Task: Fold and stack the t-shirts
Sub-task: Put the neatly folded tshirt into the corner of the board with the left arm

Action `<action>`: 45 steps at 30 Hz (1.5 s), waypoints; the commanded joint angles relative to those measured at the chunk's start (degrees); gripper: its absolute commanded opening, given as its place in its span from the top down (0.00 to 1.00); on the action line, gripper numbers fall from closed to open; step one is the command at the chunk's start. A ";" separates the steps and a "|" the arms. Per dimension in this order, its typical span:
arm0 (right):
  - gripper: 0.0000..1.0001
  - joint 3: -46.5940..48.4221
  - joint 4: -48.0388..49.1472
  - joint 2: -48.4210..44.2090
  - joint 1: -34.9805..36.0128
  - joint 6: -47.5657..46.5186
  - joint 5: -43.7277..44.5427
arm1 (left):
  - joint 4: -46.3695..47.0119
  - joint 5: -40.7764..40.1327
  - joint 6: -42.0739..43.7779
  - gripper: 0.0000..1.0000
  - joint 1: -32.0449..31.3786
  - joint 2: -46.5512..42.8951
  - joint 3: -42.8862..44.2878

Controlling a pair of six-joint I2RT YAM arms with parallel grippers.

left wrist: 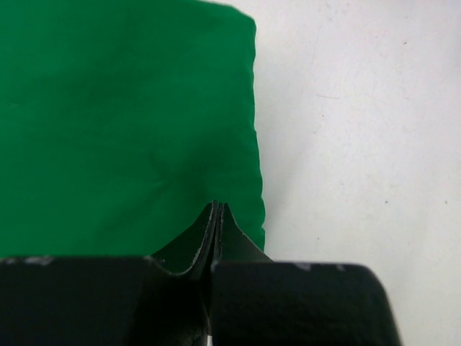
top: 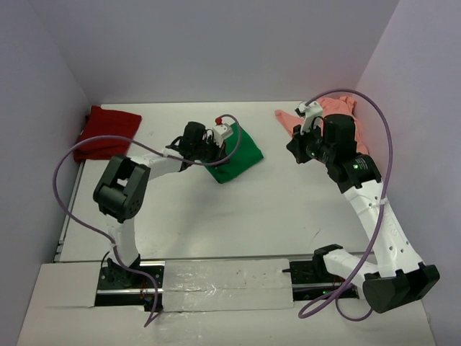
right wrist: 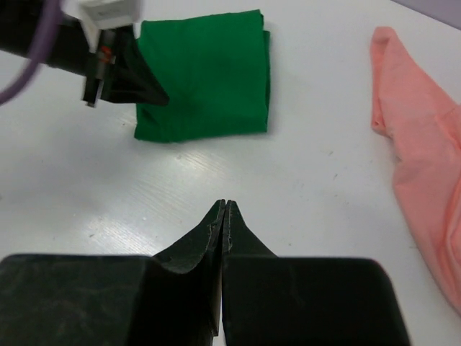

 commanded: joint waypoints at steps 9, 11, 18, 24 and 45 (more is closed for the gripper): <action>1.00 -2.78 2.24 -5.38 -1.58 -2.34 -8.08 | -9.87 -9.40 -6.56 1.00 -0.42 15.53 19.32; 1.00 -2.78 2.24 -5.91 -1.85 -2.16 -8.52 | -13.59 -12.82 -6.74 1.00 0.11 17.03 20.83; 1.00 -1.82 1.89 -8.10 -3.17 -1.37 -10.19 | -29.94 -17.22 -6.82 1.00 6.08 17.21 22.70; 1.00 -1.29 1.62 -8.90 -4.22 -0.76 -9.93 | -35.13 -18.72 -5.25 1.00 13.02 9.83 14.36; 1.00 -0.41 1.62 -10.83 -5.54 0.30 -11.60 | -39.53 -20.92 8.55 1.00 44.58 -12.14 -6.14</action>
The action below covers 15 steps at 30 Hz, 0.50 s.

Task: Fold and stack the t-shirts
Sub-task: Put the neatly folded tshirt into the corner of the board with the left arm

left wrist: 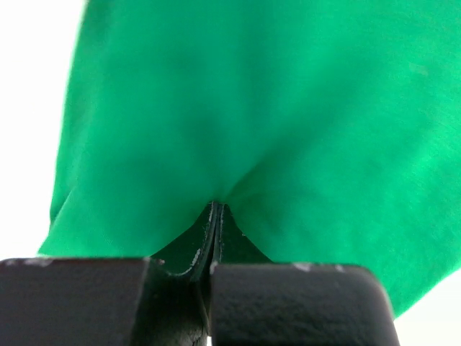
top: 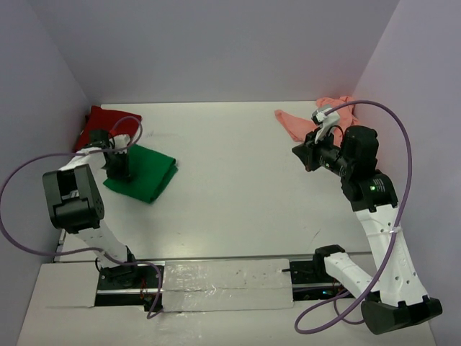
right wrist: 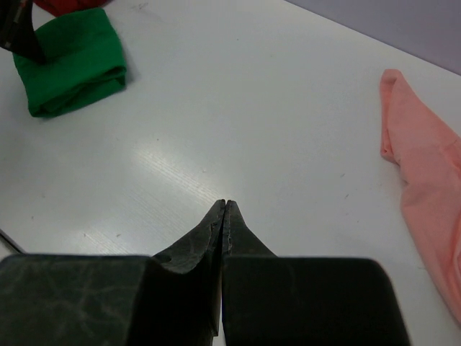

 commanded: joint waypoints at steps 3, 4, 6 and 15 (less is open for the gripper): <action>1.00 1.88 1.43 -0.43 -0.51 0.76 -1.15 | -4.32 -1.38 4.58 1.00 5.58 -5.53 -1.79; 1.00 1.71 1.43 -0.08 -0.60 0.59 -1.33 | -3.98 -1.64 4.76 1.00 5.76 -5.88 -2.24; 1.00 1.36 1.78 0.63 -0.51 0.76 -0.46 | -3.45 -0.68 5.11 1.00 6.03 -6.59 -3.12; 1.00 0.39 2.92 2.04 -0.60 1.03 1.83 | -1.87 9.41 5.90 1.00 1.20 -5.80 -4.35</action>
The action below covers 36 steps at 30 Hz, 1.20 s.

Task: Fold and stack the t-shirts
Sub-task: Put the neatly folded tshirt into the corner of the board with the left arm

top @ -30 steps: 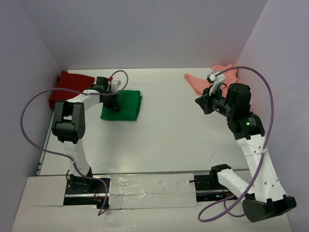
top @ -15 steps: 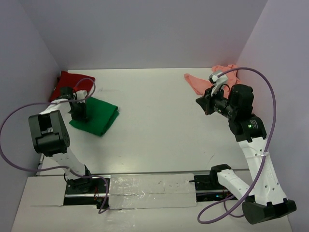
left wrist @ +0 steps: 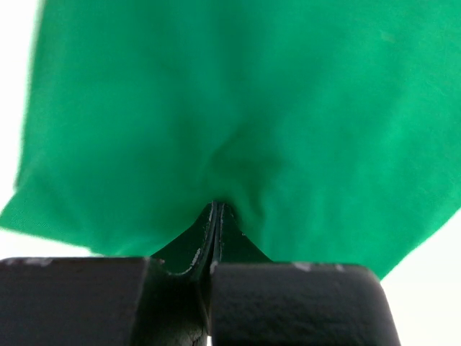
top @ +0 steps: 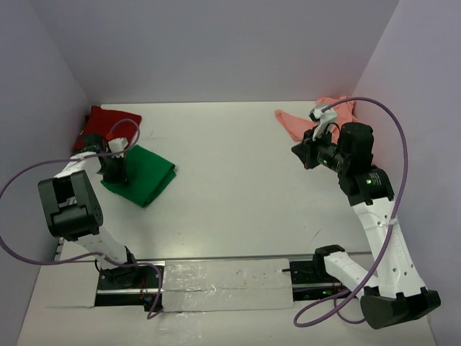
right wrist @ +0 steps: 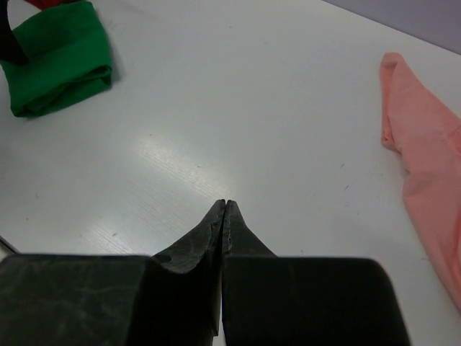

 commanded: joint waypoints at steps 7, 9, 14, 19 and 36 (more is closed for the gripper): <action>1.00 0.15 3.05 -1.05 -0.38 0.70 0.78 | 2.67 10.18 0.65 1.00 -9.99 0.57 -0.79; 1.00 -0.64 3.40 -1.14 -0.29 0.61 0.96 | 2.50 11.42 0.39 0.99 -11.48 1.10 -0.09; 0.86 -1.09 3.41 -0.09 -0.30 0.00 -0.44 | 5.74 11.62 -0.05 0.77 -14.29 -2.58 0.01; 0.61 -0.73 1.91 2.02 -0.38 -0.79 -2.03 | 5.32 8.79 2.23 0.27 -14.83 -5.84 2.63; 0.53 -1.17 2.17 0.98 -0.38 -0.18 -2.38 | -4.27 -7.99 11.73 0.13 -21.42 -2.34 1.85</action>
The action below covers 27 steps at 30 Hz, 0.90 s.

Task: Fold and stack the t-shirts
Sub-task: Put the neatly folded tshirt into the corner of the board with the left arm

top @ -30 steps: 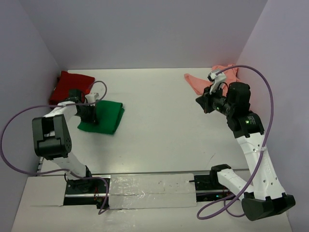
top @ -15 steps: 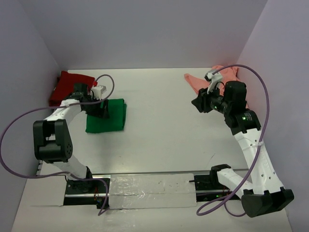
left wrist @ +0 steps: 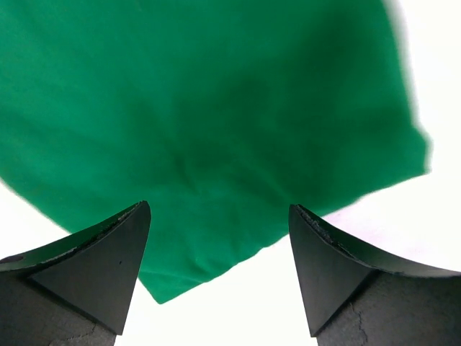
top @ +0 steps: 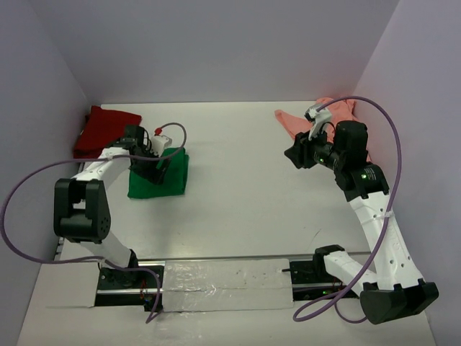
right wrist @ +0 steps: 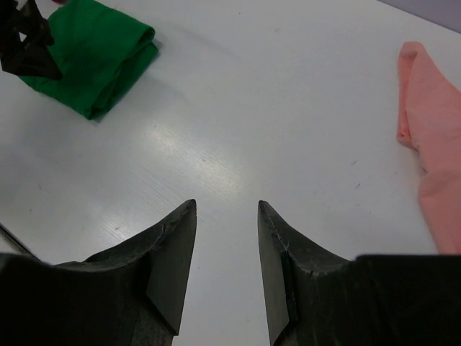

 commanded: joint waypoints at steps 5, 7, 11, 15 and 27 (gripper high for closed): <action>0.53 -0.54 1.54 -1.28 -0.38 0.13 -0.41 | 2.66 -6.64 9.13 0.11 -0.57 1.15 -4.21; 0.53 -0.54 1.45 -0.93 -0.29 0.21 -0.41 | 6.62 -9.36 14.32 0.10 -1.10 -2.71 -7.28; 0.52 -0.54 1.45 -0.66 -0.30 0.13 -0.59 | 19.96 -14.38 21.62 0.09 -2.41 -13.95 -21.14; 0.52 -0.28 1.37 0.04 -0.21 0.21 -0.76 | 25.70 -11.15 28.64 0.08 -2.85 -30.88 -28.47; 0.52 0.34 1.10 1.80 -0.21 0.65 0.02 | 10.07 -1.91 45.97 0.06 -3.03 -43.33 -36.56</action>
